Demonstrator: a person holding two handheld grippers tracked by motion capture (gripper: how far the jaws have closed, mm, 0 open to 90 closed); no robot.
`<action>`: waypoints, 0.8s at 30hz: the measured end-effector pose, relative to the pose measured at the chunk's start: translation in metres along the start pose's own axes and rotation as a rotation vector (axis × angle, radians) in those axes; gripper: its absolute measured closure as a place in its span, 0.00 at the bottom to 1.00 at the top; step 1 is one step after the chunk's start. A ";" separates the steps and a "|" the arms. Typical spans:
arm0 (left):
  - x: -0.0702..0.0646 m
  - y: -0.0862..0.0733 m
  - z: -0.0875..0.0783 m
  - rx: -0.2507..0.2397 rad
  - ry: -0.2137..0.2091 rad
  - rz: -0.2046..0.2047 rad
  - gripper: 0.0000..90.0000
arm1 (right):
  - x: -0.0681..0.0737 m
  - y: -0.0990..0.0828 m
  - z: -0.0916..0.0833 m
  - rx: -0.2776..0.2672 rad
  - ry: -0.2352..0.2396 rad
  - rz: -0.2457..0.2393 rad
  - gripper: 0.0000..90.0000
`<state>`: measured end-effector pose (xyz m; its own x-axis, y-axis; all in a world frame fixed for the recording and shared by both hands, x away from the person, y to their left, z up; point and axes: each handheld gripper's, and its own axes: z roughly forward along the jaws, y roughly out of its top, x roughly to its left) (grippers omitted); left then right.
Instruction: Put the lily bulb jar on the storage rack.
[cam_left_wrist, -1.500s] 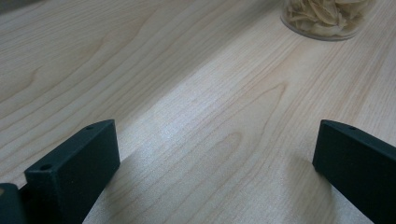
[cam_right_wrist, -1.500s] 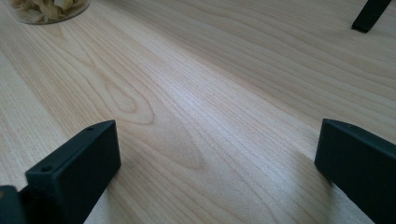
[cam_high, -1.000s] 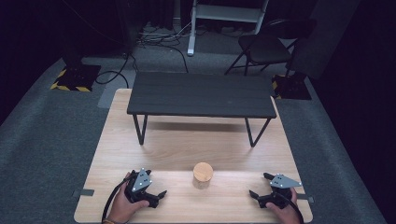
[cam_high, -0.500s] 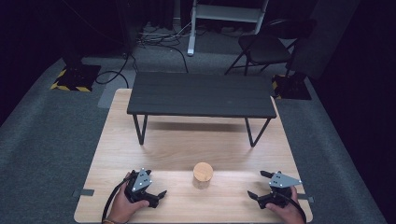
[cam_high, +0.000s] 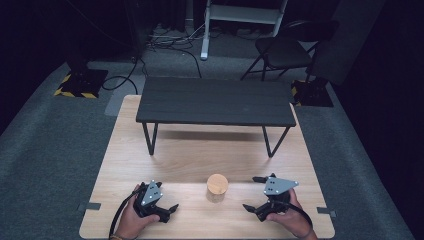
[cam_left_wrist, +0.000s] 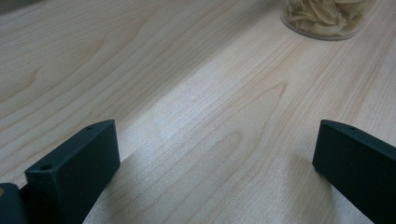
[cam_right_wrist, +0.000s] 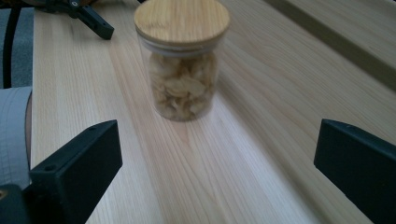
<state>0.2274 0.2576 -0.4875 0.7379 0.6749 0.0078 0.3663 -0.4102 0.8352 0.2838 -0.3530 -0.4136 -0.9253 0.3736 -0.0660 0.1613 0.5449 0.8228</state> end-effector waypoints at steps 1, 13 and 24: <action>0.000 0.000 0.000 0.000 0.000 0.000 0.01 | 0.000 0.005 0.004 0.003 0.009 -0.009 0.01; 0.000 0.000 0.000 -0.002 -0.002 0.008 0.01 | -0.004 0.037 0.056 0.007 0.103 -0.015 0.01; 0.000 -0.001 0.000 -0.004 -0.002 0.016 0.01 | 0.004 0.037 0.086 0.001 0.094 -0.001 0.01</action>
<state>0.2270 0.2581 -0.4878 0.7448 0.6669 0.0201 0.3519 -0.4182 0.8374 0.3153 -0.2665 -0.4318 -0.9535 0.3009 -0.0141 0.1602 0.5461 0.8222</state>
